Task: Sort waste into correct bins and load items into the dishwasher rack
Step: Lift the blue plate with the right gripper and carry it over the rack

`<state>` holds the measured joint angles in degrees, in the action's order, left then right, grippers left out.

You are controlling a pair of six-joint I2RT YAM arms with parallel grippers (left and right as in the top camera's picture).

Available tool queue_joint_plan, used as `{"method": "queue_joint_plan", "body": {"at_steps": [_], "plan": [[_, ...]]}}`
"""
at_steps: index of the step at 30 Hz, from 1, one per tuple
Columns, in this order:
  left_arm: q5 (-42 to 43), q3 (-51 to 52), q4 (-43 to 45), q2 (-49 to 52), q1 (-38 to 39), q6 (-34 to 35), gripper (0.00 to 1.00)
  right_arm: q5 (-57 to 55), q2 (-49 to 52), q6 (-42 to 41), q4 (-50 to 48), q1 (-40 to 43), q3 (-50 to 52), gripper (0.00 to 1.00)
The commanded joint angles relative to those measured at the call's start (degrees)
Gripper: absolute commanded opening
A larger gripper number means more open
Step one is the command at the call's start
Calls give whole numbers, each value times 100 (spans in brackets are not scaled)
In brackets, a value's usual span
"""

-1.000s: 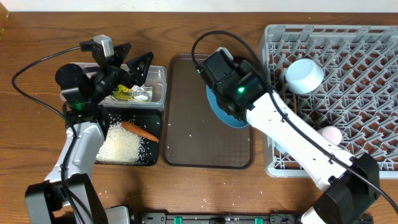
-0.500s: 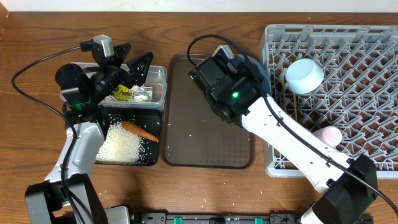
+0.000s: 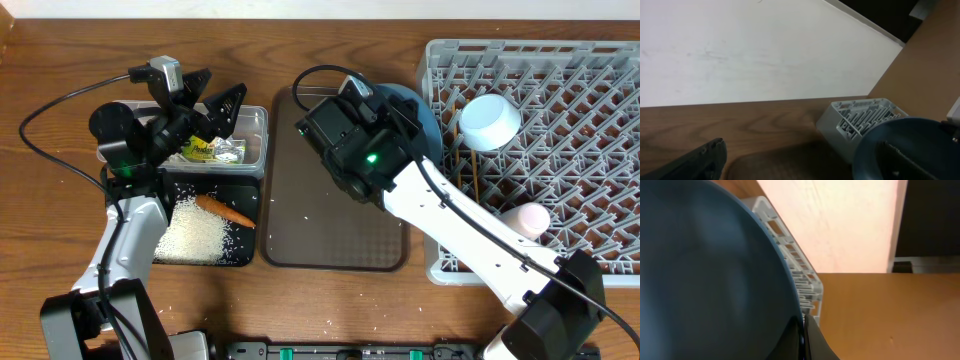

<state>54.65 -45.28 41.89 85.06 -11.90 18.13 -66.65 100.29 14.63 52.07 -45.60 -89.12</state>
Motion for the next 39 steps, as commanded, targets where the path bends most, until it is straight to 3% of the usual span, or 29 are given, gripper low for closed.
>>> {"method": "queue_joint_plan", "body": {"at_steps": [1, 13, 22, 36, 39], "plan": [[-33, 4, 44, -94, -4, -72, 96, -632, -114, 92, 4, -59, -2, 1], [-33, 4, 44, -94, -4, -74, 96, -1419, -114, 103, 175, -44, -2, 1], [-33, 4, 44, -94, -4, -72, 96, -2284, -120, 629, 157, 227, -2, 1], [-33, 4, 44, -94, -4, -74, 96, -2404, -273, 739, 111, 1731, -2, 1], [-33, 4, 44, -94, -4, -72, 96, -2402, -291, 1091, -63, 2232, -2, 1]]}}
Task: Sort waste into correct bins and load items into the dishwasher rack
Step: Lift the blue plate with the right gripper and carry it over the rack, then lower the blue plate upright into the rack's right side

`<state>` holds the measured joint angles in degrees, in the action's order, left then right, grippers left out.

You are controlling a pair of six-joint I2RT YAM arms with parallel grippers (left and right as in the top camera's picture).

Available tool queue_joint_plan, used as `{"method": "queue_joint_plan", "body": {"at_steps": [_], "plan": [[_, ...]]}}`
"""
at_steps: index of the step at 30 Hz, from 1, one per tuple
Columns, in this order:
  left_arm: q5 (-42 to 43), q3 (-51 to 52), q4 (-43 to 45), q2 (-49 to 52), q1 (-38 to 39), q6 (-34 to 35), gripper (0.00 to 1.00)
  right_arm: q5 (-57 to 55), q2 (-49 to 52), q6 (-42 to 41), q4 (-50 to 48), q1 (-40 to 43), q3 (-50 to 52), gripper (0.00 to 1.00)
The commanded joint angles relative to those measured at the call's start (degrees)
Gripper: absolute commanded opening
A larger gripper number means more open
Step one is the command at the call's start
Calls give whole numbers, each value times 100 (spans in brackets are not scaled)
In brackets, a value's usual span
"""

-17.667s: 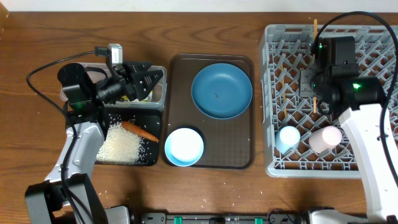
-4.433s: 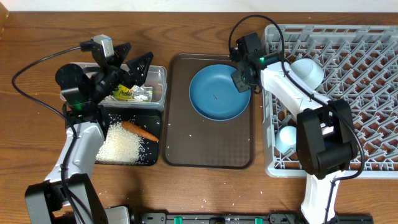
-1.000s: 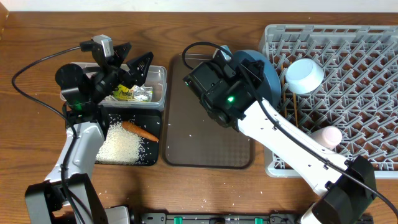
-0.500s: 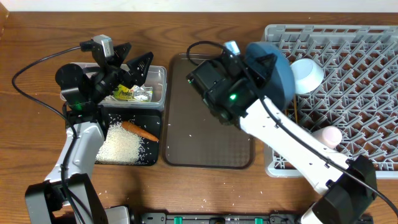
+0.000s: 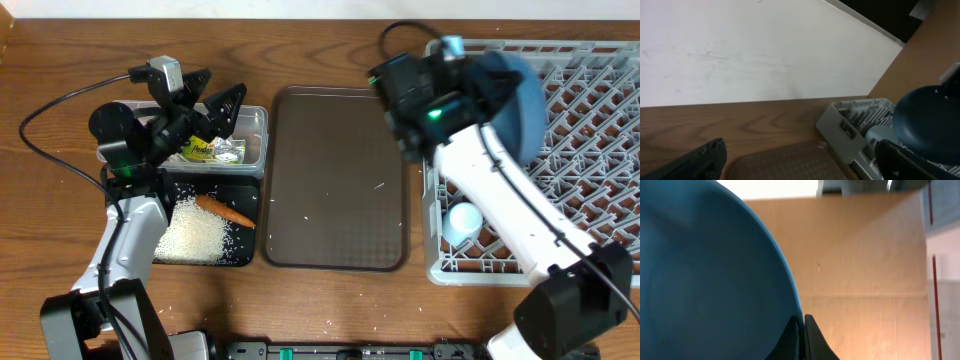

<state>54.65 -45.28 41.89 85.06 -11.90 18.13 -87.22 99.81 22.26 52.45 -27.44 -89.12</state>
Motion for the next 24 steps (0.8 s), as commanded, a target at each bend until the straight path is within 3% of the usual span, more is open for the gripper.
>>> {"method": "queue_joint_plan", "body": {"at_steps": [1, 7, 12, 24], "plan": [[-33, 4, 44, -94, -4, -72, 96, -345, -243, 540, -236, 605, -2, 1], [-33, 4, 44, -94, -4, -72, 96, -345, -243, 1862, -1163, 1707, -2, 1], [-33, 4, 44, -94, -4, -72, 97, -345, -243, 2435, -1718, 2457, -2, 1], [-33, 4, 44, -94, -4, -72, 97, -142, -243, 2566, -1705, 3077, 0, 1]]}}
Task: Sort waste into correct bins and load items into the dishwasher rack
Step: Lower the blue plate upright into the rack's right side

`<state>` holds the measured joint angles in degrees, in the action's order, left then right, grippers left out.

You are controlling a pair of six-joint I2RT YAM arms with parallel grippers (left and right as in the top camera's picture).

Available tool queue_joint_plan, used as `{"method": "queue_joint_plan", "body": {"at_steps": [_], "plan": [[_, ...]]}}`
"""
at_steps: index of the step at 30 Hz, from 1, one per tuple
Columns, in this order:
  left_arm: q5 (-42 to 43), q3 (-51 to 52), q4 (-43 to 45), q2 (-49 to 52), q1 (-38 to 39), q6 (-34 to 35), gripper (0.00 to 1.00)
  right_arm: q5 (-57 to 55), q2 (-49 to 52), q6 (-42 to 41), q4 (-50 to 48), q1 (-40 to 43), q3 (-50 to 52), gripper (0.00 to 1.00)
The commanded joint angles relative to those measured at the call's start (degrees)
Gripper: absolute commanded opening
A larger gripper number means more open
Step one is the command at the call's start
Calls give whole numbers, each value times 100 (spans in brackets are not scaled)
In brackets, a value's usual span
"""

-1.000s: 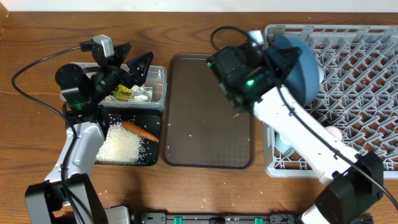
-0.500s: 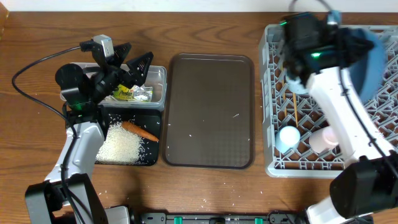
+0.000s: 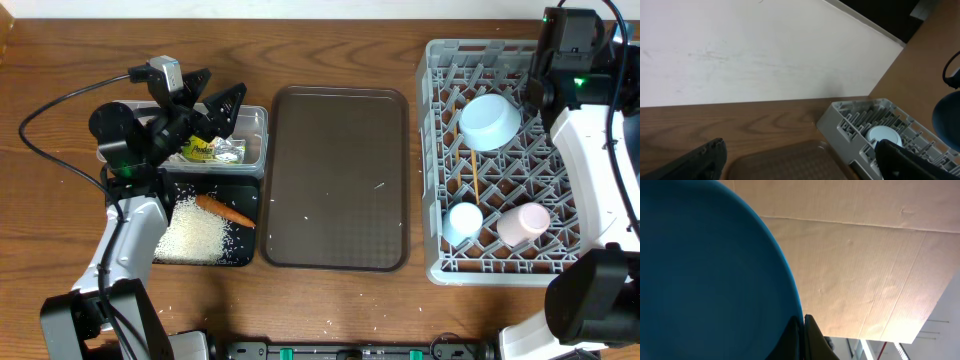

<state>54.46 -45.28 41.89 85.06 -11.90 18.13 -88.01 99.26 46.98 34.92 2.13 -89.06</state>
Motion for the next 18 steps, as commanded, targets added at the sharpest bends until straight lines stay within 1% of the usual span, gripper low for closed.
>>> {"method": "queue_joint_plan", "body": {"at_steps": [1, 8, 12, 18], "plan": [[-13, 4, 44, -94, -4, -72, 96, -7, -188, 94, 122, 177, -7, 1], [-13, 4, 44, -94, -4, -72, 96, -9, -188, 160, 459, 693, -7, 1], [-13, 4, 44, -94, -4, -72, 96, -2, -188, 35, 717, 962, -4, 1], [-13, 4, 44, -94, -4, -72, 96, 308, -186, -98, 754, 1023, 0, 1]]}}
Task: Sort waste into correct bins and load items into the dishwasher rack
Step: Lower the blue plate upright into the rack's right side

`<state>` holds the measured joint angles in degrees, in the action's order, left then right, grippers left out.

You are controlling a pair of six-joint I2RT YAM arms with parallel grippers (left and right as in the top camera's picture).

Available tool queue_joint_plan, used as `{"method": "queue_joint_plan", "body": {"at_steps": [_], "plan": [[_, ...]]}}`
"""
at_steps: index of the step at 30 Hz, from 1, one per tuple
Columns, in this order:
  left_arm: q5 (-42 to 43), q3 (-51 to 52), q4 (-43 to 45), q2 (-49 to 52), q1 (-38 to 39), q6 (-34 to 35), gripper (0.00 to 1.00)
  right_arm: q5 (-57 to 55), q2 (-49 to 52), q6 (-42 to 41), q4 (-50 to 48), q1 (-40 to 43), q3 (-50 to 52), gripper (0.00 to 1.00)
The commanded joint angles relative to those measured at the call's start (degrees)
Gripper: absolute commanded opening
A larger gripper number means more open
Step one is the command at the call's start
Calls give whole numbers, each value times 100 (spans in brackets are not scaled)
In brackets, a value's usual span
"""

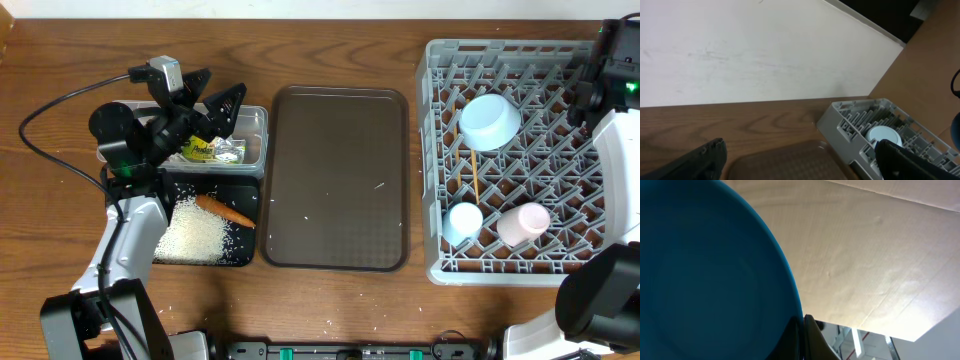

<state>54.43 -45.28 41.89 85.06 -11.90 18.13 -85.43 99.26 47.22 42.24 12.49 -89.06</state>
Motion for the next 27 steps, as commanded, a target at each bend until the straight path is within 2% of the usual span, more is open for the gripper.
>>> {"method": "queue_joint_plan", "body": {"at_steps": [1, 8, 27], "plan": [[-11, 4, 44, -94, -4, -74, 96, 160, -186, -181, 59, -13, 4, 1], [-11, 4, 44, -94, -4, -72, 96, 846, -184, -518, 800, -4, 44, 1], [-11, 4, 44, -94, -4, -72, 96, 916, 282, -431, 776, -581, 72, 1]]}}
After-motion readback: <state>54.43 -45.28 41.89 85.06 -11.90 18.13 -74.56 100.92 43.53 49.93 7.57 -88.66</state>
